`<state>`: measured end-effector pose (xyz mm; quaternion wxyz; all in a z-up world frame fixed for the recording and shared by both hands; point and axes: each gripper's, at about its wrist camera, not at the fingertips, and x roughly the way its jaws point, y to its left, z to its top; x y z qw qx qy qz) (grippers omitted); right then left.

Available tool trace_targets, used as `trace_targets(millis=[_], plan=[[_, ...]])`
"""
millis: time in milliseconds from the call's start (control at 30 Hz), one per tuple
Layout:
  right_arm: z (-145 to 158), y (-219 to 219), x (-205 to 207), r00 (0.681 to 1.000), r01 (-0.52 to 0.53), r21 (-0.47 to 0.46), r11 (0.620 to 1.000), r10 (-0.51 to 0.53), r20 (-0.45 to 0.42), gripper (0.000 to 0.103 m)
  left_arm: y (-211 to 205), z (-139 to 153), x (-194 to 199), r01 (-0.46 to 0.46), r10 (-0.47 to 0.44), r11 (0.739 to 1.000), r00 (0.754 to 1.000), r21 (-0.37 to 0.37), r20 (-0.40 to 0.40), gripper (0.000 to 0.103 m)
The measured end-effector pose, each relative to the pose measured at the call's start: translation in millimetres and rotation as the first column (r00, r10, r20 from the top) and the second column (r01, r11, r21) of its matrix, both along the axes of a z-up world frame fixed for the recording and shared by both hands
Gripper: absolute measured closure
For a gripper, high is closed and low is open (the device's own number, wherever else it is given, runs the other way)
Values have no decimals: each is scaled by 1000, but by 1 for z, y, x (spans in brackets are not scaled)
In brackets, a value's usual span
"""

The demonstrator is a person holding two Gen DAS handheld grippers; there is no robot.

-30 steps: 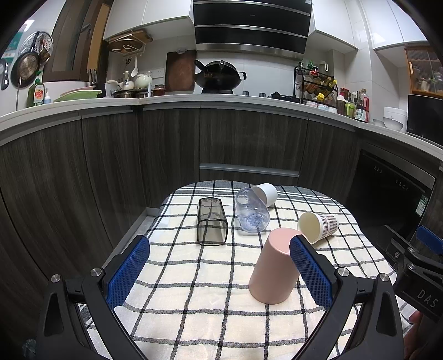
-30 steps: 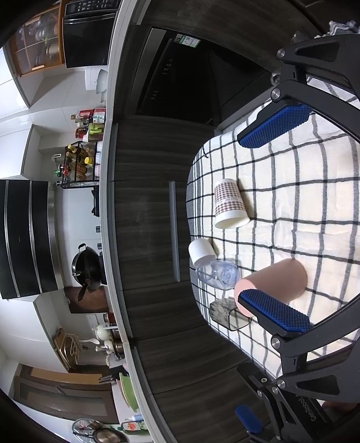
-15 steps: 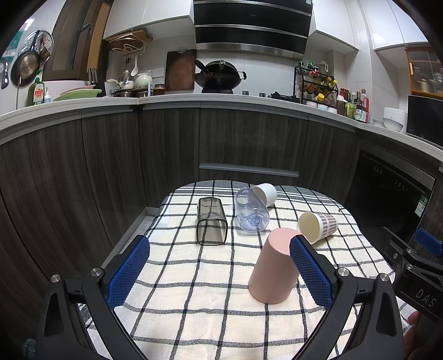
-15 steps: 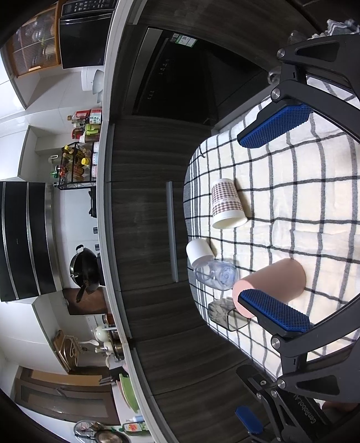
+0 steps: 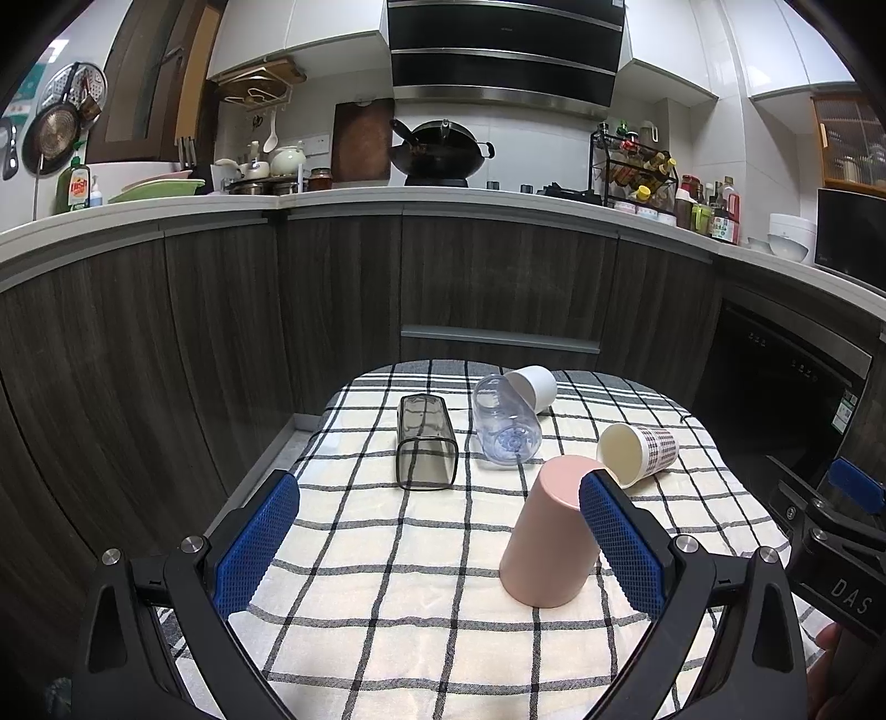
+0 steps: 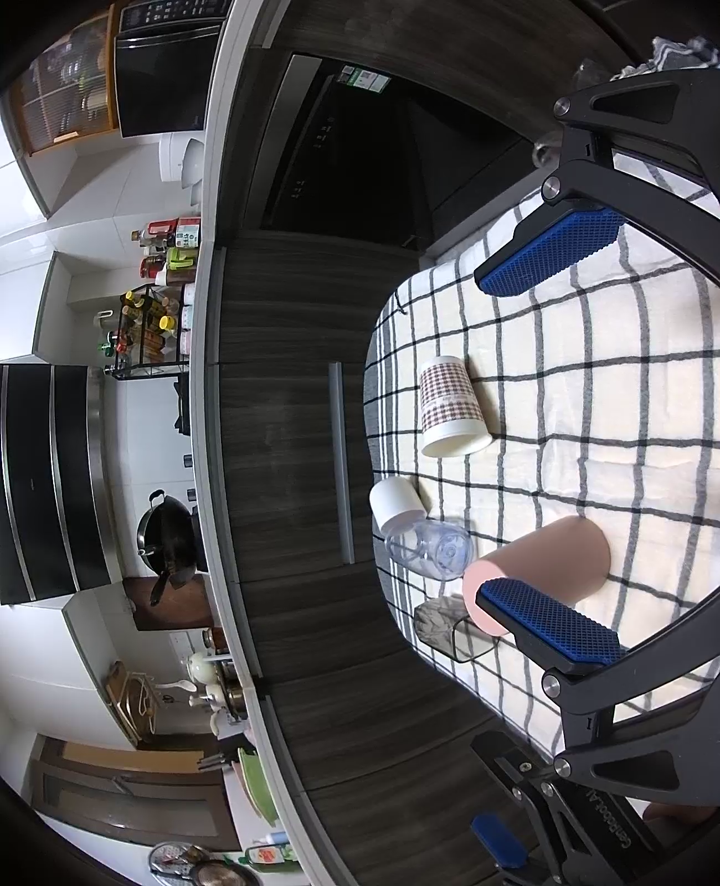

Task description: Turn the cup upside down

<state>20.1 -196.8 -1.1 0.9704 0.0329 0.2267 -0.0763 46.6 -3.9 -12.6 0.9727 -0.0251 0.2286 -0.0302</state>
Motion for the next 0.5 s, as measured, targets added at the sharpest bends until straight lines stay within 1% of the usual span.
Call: trace_targets(millis=[500], plan=[[1, -1, 0, 1000, 0, 2, 1000, 0, 0, 1, 7, -2, 3, -36, 36, 999, 999, -6, -12, 0]])
